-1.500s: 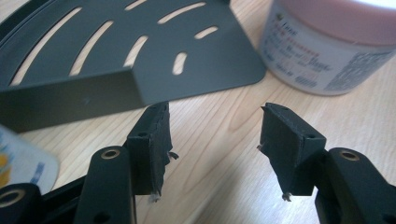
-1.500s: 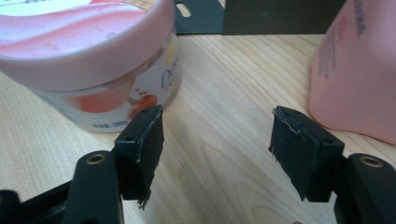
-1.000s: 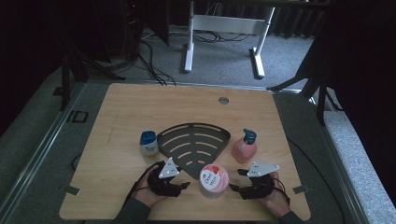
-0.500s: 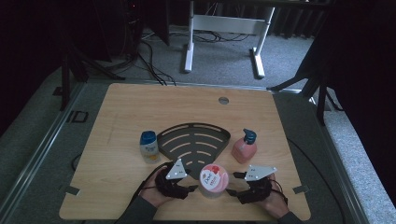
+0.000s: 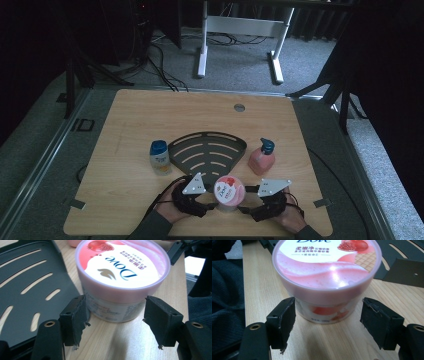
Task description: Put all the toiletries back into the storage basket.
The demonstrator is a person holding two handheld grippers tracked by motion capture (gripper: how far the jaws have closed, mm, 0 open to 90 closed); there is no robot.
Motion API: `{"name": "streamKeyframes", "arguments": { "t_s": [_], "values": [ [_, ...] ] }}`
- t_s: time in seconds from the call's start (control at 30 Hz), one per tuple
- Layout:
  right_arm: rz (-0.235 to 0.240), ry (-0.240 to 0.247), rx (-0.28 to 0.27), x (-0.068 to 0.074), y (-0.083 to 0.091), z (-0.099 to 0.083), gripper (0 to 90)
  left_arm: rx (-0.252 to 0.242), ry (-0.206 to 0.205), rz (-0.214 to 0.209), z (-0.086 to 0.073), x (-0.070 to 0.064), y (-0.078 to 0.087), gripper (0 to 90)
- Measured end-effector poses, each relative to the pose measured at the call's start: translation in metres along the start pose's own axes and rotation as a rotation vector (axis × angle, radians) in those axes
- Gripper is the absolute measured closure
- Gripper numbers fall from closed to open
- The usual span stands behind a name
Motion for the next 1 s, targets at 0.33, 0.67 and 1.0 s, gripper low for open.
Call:
{"name": "streamKeyframes", "arguments": {
  "t_s": [0.33, 0.67, 1.0],
  "values": [
    [0.008, 0.042, -0.003, 0.0, -0.002, 0.005, 25.2, 0.003, -0.013, -0.013, 0.003, -0.002, -0.004, 31.7],
    [0.011, 0.054, -0.001, -0.001, -0.003, 0.006, 23.2, 0.036, -0.05, 0.019, 0.002, -0.004, -0.011, 27.7],
    [0.008, 0.053, 0.005, -0.001, -0.003, 0.006, 22.5, 0.035, -0.045, 0.031, 0.002, -0.005, -0.012, 27.1]
  ]
}}
Point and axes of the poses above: each handheld gripper's, and its own axes: y roughly backward along the jaws, z roughly out of its top, x roughly to its left, the point moved 5 cm from there along -y, roughly forward along the jaws, and after that the axes turned 9 degrees about y, right-handed, at the moved point
